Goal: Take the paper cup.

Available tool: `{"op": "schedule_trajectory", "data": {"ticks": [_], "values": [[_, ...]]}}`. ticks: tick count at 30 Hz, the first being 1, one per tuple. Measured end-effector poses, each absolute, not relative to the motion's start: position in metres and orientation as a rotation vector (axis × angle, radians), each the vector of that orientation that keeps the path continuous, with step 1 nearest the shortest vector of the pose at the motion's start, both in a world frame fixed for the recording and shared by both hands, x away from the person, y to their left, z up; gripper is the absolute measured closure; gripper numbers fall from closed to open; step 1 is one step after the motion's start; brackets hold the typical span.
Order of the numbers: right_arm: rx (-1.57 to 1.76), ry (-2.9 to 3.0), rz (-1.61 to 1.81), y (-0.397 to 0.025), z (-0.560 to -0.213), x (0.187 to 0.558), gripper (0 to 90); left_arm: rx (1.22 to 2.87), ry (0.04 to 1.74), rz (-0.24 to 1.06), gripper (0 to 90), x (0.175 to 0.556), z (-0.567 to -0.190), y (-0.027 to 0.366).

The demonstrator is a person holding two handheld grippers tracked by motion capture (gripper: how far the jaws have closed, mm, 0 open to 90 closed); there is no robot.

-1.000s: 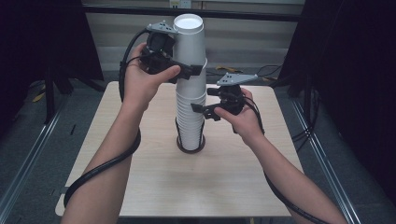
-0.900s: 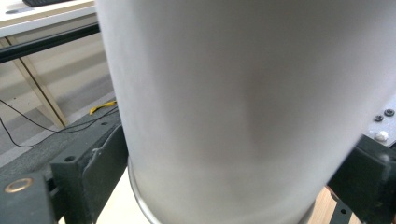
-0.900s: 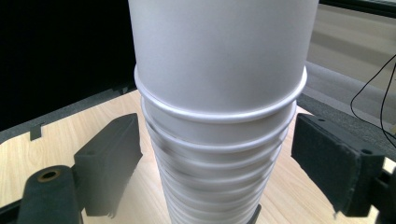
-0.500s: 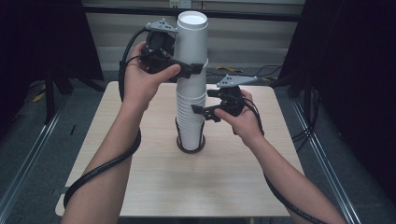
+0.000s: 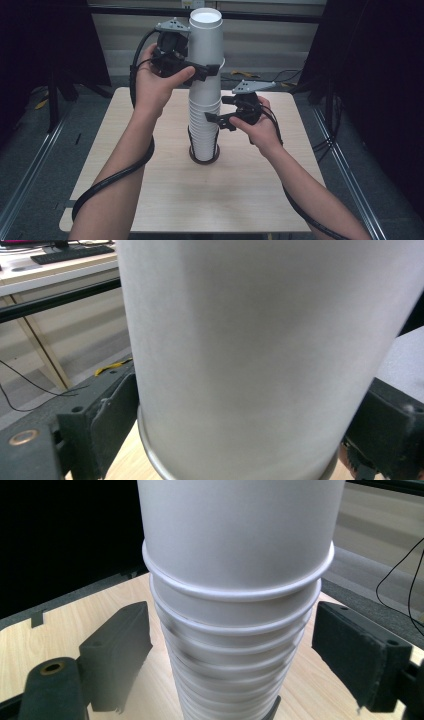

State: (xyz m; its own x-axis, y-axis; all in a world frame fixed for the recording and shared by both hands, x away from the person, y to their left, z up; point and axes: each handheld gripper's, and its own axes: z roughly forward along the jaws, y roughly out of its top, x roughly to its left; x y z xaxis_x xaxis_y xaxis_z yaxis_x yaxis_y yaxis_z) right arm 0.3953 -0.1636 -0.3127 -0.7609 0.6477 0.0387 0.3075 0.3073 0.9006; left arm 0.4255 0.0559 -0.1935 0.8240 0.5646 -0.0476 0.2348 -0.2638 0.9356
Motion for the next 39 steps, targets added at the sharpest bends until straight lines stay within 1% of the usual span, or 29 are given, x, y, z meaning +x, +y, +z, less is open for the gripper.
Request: {"op": "schedule_trajectory", "data": {"ticks": [19,39], "values": [[0.864,2.25,1.433,-0.163,-0.314,0.396,15.3,1.815,0.61,0.357,8.6,0.423,-0.187,0.065],[0.873,2.26,1.41,-0.167,-0.323,0.398,15.1,1.825,0.617,0.361,8.6,0.411,-0.188,0.096]]}}
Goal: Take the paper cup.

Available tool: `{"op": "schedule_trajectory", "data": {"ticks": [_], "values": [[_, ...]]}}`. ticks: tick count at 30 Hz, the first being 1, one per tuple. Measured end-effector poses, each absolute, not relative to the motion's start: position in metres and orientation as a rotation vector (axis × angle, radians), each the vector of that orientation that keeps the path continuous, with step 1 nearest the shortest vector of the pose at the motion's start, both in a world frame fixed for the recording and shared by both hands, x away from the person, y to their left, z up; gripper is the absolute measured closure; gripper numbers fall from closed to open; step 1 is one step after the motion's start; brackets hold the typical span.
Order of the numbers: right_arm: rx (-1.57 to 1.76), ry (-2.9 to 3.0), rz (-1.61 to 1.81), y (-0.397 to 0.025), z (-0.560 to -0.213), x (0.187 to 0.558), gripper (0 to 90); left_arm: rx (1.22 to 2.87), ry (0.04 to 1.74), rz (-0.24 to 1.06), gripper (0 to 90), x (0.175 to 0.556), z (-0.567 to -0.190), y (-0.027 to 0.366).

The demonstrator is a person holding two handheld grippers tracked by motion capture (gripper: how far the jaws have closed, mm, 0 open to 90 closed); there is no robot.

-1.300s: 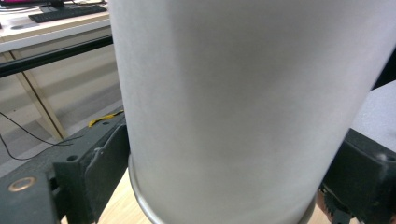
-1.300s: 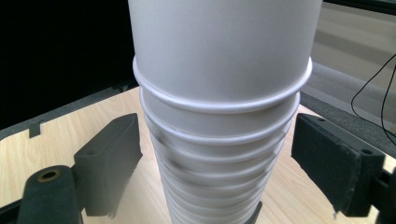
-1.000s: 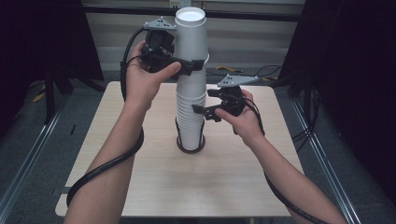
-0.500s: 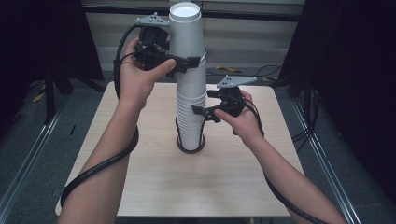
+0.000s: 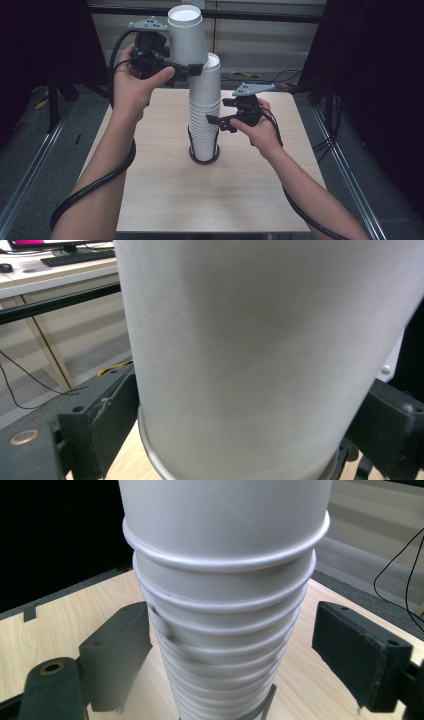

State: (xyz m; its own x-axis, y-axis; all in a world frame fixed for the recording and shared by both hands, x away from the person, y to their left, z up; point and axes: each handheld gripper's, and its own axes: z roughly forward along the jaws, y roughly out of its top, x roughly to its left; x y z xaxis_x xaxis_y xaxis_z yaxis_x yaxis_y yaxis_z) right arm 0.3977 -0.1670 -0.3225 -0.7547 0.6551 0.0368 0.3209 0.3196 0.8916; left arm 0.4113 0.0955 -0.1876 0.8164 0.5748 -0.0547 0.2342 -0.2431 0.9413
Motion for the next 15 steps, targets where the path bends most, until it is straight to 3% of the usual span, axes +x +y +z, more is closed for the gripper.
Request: {"op": "schedule_trajectory", "data": {"ticks": [15], "values": [[0.895,2.255,1.405,-0.176,-0.325,0.397,15.0,1.802,0.654,0.385,8.6,0.4,-0.194,0.137]]}}
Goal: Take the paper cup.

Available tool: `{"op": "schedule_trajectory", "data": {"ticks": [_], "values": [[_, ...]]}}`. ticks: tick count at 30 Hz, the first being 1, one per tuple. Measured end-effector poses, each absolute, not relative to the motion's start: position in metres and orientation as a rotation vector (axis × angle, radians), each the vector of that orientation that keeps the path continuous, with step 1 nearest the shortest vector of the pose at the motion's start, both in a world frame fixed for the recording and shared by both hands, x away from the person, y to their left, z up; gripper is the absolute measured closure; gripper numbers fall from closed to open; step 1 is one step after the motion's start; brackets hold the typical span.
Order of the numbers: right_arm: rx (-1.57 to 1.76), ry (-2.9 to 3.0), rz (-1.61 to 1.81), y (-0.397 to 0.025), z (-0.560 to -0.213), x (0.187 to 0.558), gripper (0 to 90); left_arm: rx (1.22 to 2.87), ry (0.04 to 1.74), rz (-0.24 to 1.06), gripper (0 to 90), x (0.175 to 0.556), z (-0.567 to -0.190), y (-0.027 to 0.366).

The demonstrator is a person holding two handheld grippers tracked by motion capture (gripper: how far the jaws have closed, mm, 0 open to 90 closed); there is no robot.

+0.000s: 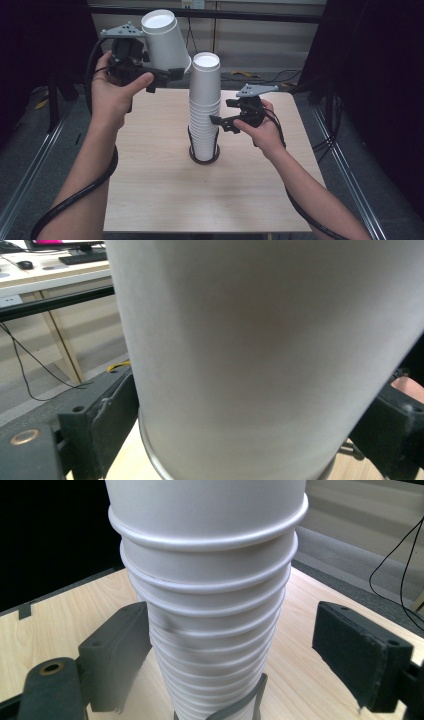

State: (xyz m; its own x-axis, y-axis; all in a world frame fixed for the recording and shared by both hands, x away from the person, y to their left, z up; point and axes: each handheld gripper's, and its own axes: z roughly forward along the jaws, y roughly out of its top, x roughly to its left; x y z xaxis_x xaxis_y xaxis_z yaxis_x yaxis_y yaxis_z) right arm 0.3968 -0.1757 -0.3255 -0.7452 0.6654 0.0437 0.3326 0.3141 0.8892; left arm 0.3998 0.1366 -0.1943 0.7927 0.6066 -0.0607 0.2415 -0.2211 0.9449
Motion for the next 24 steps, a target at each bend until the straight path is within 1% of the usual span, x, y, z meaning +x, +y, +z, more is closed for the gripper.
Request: {"op": "schedule_trajectory", "data": {"ticks": [9,13,24], "values": [[0.902,2.26,1.402,-0.18,-0.331,0.395,14.7,1.832,0.68,0.392,9.0,0.394,-0.212,0.153],[0.903,2.264,1.402,-0.183,-0.333,0.394,14.1,1.839,0.696,0.373,9.2,0.394,-0.221,0.159],[0.89,2.278,1.397,-0.192,-0.342,0.391,13.4,1.874,0.724,0.369,9.5,0.389,-0.249,0.169]]}}
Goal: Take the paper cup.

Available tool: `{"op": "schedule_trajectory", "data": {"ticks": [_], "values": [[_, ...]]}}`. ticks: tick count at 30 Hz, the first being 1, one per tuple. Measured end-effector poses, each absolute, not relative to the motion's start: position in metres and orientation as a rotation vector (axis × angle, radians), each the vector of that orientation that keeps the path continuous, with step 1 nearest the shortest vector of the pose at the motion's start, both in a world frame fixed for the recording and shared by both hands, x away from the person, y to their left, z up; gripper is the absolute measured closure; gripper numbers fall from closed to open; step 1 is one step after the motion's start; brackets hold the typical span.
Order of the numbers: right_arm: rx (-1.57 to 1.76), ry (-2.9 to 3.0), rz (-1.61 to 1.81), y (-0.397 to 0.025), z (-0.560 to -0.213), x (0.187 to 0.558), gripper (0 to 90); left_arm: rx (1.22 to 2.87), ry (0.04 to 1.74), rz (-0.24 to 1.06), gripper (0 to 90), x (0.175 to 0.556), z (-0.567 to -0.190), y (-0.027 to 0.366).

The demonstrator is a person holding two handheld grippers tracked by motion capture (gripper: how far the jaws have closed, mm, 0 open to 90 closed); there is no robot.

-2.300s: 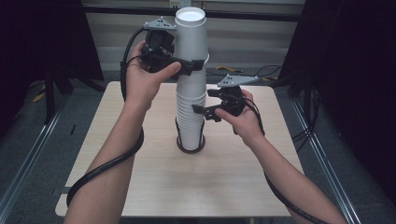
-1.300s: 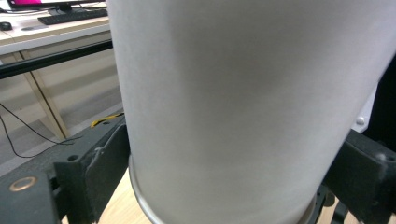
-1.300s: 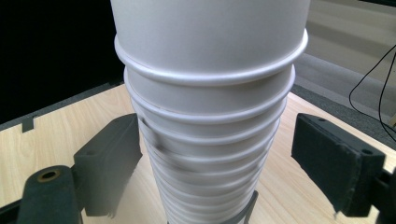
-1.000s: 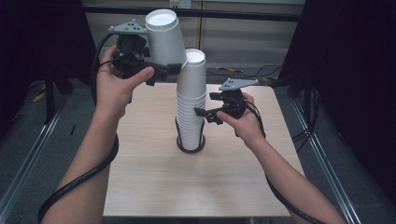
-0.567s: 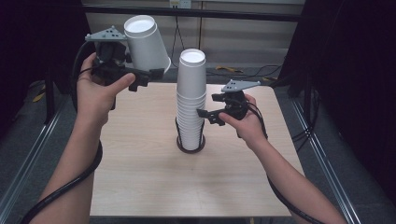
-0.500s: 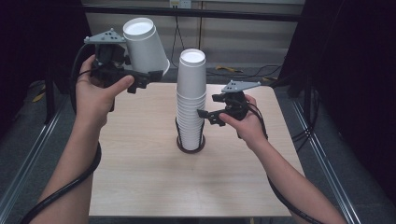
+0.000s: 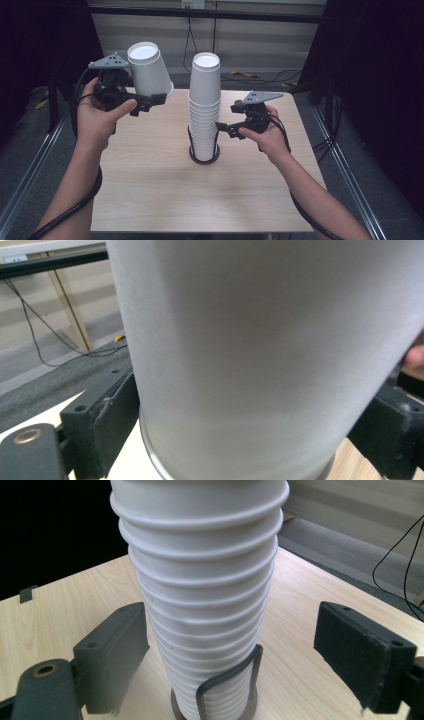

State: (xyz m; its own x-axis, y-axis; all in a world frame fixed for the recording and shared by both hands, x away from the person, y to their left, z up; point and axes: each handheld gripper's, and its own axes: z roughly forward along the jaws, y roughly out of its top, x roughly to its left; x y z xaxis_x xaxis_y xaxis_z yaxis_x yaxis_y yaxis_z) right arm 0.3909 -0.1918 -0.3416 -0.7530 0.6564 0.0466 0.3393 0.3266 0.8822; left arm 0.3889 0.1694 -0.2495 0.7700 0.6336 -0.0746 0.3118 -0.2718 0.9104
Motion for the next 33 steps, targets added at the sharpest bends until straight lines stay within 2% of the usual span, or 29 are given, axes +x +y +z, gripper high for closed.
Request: {"op": "schedule_trajectory", "data": {"ticks": [9,33], "values": [[0.864,2.293,1.401,-0.198,-0.349,0.386,13.4,1.919,0.72,0.374,9.6,0.382,-0.266,0.172],[0.842,2.335,1.424,-0.215,-0.365,0.368,13.8,2.071,0.687,0.288,11.5,0.36,-0.312,0.16]]}}
